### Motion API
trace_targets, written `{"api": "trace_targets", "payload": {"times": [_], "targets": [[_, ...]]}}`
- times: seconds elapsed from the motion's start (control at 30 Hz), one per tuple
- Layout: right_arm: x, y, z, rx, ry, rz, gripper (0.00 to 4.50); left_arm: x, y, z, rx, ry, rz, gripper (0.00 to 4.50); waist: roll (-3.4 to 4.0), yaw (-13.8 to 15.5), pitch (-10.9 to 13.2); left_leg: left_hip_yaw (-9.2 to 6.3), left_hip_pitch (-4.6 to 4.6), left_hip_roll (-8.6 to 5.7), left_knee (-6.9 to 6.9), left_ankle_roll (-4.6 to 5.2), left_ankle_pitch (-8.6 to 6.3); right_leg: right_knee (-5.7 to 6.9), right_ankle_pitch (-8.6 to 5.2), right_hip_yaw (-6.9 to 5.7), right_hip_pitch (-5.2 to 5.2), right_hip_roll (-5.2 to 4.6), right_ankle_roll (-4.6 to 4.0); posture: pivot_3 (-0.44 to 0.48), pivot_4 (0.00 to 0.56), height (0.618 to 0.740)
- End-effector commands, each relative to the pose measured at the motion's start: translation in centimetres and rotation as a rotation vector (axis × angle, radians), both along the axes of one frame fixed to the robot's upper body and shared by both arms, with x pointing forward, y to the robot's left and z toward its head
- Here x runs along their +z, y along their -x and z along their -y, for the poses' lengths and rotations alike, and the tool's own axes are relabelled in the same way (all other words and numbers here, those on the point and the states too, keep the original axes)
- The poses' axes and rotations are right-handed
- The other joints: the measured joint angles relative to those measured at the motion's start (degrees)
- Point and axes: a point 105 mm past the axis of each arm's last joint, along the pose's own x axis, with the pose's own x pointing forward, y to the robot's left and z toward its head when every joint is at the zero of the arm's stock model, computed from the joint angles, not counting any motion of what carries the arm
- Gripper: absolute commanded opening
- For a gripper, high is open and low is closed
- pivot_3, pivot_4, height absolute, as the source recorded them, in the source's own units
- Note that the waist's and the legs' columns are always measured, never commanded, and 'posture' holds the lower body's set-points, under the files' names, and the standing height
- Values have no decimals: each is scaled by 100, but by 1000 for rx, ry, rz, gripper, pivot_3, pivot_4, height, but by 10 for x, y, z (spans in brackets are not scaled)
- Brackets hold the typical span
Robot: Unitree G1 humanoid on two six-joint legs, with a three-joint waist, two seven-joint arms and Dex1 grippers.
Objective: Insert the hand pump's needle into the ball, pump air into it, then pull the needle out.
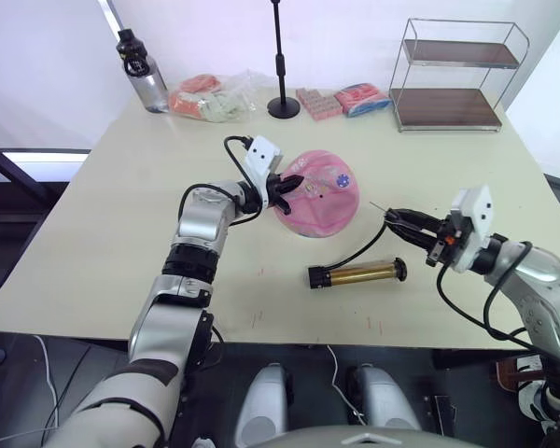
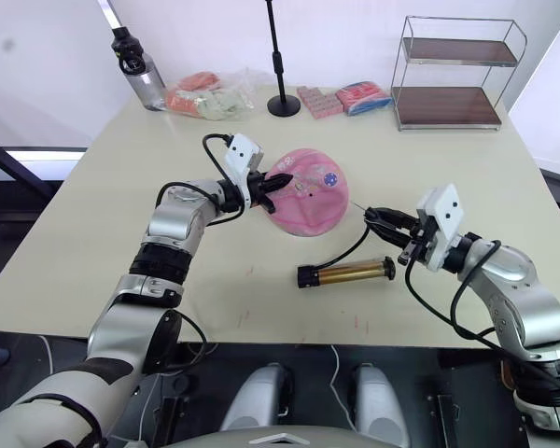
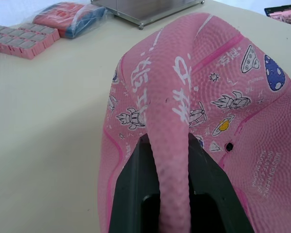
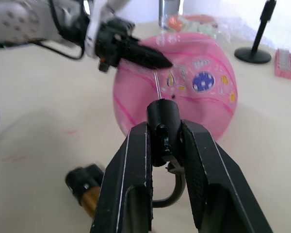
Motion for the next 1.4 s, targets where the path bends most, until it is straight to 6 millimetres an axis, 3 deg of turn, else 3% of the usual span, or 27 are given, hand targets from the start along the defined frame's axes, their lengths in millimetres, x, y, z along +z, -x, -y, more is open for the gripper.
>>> {"api": "trace_targets", "payload": {"times": [0.03,0.27,0.5,0.67,1.1,1.4], "targets": [[8,-1,-14,-9,46,5,357,13,0,7,-12,-16,72,14,0,0,0,0,0,0,0,0,0,0,0,0,0,0,0,0,150,740],[21,-18,-26,-123,127,-42,357,14,1,10,-15,-19,86,14,0,9,0,-2,-8,0,16,0,0,4,2,-2,0,-1,-3,0,150,740],[33,-29,-57,-91,184,-161,357,15,2,14,-7,-4,97,14,2,20,-1,-33,-62,1,44,0,0,17,6,-31,-35,-1,-4,0,150,740],[28,-37,-73,-108,225,-269,357,14,4,16,-6,0,97,14,2,27,-1,-46,-74,-1,45,0,0,16,7,-45,-37,-2,-5,0,150,740],[18,-65,-81,-317,226,-400,357,12,7,19,-11,1,99,14,4,12,-2,-59,-78,0,44,0,0,17,7,-61,-37,-3,-5,0,150,740],[11,-70,-82,-373,235,-409,357,12,8,21,-16,1,96,14,5,7,-3,-59,-78,0,44,0,0,18,7,-61,-36,-3,-5,0,150,740]]}}
